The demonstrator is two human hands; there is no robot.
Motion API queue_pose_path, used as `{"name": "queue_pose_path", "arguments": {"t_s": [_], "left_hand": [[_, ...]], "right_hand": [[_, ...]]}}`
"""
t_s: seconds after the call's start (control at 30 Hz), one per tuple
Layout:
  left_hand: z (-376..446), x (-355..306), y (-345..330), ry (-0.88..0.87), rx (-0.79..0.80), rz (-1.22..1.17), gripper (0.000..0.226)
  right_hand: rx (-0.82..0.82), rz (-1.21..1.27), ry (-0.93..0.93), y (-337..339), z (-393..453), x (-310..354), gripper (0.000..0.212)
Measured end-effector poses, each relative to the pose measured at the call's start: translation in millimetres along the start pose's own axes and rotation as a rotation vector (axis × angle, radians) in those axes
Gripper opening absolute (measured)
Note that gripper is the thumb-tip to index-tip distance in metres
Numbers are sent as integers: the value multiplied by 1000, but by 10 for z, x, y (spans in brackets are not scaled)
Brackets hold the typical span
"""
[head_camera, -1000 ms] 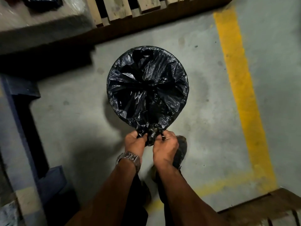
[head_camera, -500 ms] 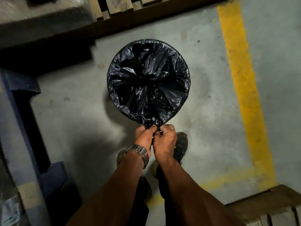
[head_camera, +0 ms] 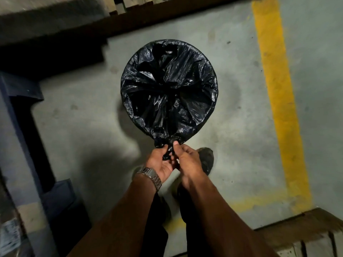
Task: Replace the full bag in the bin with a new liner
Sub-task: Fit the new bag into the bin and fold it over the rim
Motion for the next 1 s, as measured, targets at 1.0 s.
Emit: {"name": "queue_pose_path", "arguments": {"t_s": [1.0], "left_hand": [[-349,-500,-830,-1837,92,2485,59]], "right_hand": [[-105,-836,543,409,366,473,23]]}}
Point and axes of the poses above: each hand's wrist, its own z-axis towards the middle knuckle, its own y-axis out of the back of the hand, x = y × z, the point moved 2 cm from there along z, towards the middle knuckle, and after that the axes turned 3 degrees about z, right-handed, at the moved point
